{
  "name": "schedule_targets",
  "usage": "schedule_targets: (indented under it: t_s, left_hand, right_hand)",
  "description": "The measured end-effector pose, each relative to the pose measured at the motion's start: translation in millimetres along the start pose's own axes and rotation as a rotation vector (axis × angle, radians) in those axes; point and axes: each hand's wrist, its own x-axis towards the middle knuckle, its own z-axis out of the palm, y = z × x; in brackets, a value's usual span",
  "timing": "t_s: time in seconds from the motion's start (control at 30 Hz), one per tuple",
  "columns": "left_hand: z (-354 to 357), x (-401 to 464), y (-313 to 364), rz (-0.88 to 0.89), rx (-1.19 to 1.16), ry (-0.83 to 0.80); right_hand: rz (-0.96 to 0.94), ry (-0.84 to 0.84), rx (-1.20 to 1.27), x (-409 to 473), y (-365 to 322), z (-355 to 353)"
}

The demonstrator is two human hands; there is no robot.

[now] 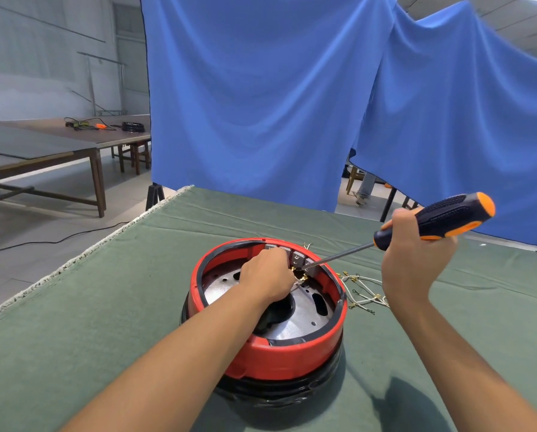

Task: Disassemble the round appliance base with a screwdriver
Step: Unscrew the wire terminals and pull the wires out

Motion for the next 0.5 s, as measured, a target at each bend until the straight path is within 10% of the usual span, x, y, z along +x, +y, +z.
schedule_targets:
  t_s: [0.5]
  left_hand:
    - [0,7,-6,0.0,-0.067,0.003]
  right_hand:
    - [-0.161,-0.144,0.064,-19,2,3]
